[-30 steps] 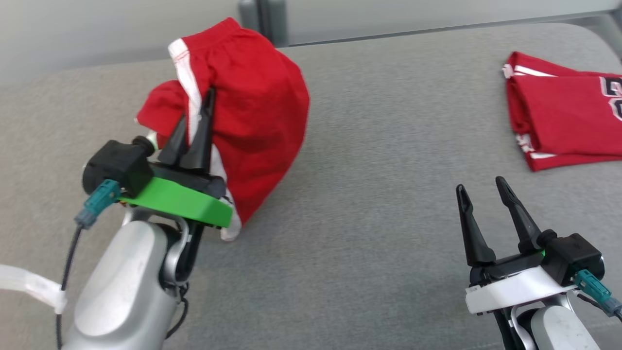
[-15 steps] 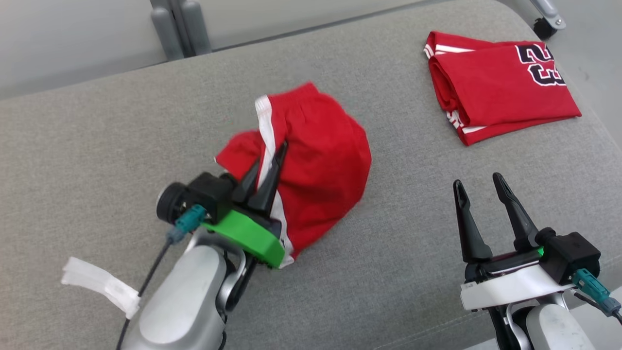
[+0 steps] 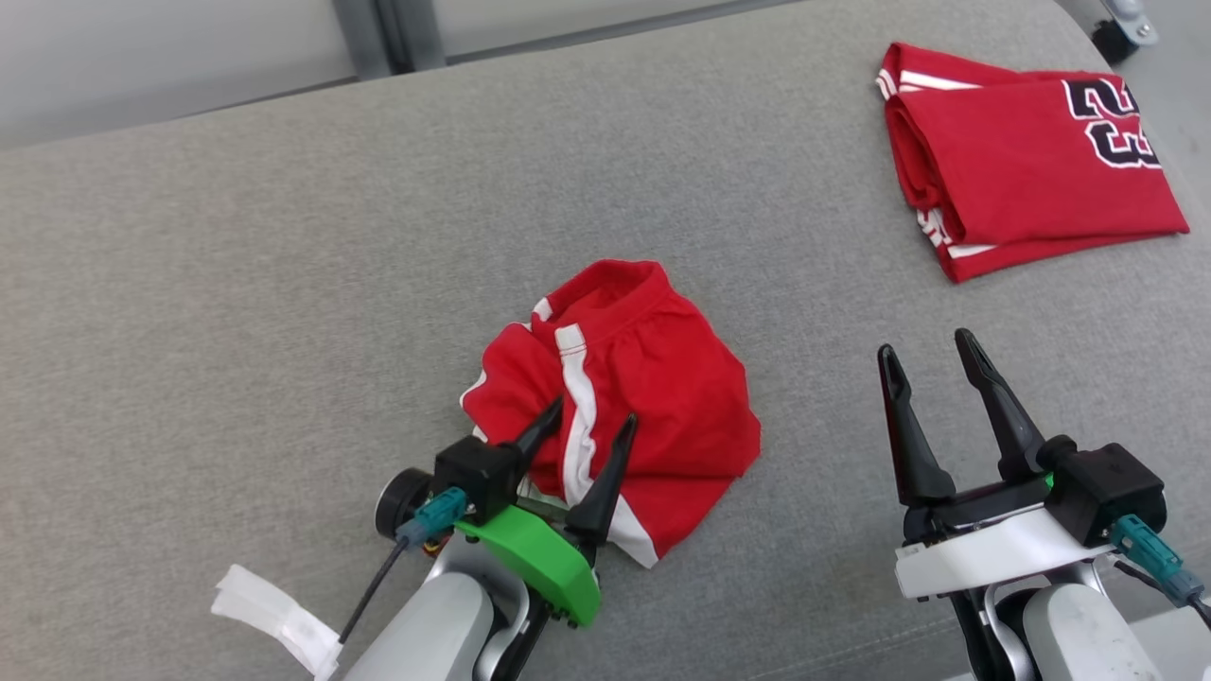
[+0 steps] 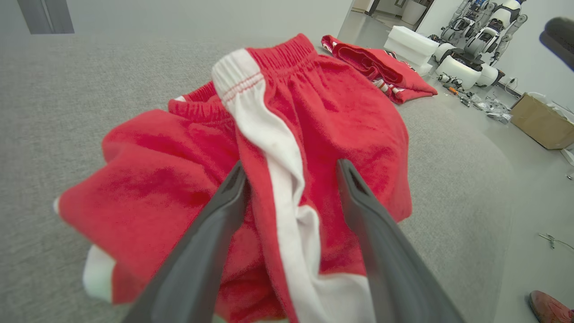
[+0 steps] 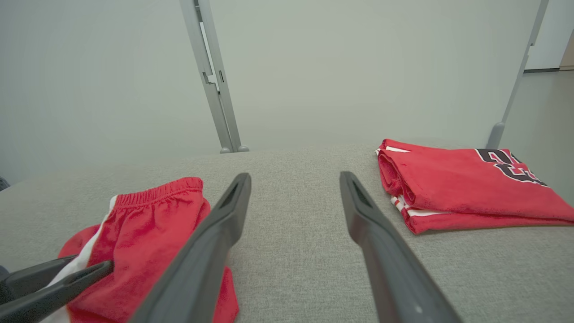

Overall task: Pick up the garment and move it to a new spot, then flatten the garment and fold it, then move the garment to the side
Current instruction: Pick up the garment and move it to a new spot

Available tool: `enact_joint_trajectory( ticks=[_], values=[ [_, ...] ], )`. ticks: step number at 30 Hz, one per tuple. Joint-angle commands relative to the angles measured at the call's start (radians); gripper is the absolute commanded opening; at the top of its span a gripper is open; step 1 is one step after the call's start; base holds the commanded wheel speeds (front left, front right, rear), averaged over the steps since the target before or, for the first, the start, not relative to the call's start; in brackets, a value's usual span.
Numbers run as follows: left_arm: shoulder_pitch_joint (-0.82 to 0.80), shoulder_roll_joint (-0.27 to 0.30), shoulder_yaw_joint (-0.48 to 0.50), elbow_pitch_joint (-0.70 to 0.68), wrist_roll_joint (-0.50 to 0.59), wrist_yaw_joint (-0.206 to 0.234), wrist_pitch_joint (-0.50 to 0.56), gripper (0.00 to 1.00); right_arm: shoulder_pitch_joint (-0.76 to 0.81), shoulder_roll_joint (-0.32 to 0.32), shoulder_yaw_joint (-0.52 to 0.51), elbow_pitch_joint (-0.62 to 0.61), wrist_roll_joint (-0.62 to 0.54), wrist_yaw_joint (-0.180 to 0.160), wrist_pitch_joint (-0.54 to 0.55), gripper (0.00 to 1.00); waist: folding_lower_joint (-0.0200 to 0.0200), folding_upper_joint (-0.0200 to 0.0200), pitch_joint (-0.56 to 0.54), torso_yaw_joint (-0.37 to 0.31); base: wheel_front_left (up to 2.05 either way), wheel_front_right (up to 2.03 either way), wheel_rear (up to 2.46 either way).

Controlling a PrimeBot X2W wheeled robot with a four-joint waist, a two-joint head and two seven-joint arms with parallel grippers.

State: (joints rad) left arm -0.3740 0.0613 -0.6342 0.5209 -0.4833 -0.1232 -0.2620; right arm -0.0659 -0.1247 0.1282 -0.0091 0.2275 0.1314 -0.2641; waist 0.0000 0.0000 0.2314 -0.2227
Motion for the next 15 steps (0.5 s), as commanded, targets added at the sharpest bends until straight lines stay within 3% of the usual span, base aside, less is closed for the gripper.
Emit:
enact_joint_trajectory(
  ticks=[1, 11, 15],
  values=[
    [0.019, -0.002, 0.021, -0.037, -0.004, -0.002, -0.003, 1.00, 0.009, -0.007, 0.004, 0.004, 0.000, -0.002, 0.000, 1.00, 0.0000, 0.0000, -0.043, 0.042, 0.00, 0.00, 0.00],
    [0.244, 0.006, 0.296, -0.374, 0.093, 0.064, -0.002, 1.00, 0.068, -0.006, 0.026, 0.034, 0.018, -0.002, 0.000, 1.00, 0.0000, 0.0000, -0.186, 0.166, 0.00, 0.00, 0.00],
    [0.352, -0.001, 0.425, -0.475, 0.109, 0.050, -0.002, 1.00, 0.089, 0.000, 0.033, 0.039, 0.025, -0.002, 0.000, 1.00, 0.0000, 0.0000, -0.225, 0.204, 0.00, 0.00, 0.00]
  ],
)
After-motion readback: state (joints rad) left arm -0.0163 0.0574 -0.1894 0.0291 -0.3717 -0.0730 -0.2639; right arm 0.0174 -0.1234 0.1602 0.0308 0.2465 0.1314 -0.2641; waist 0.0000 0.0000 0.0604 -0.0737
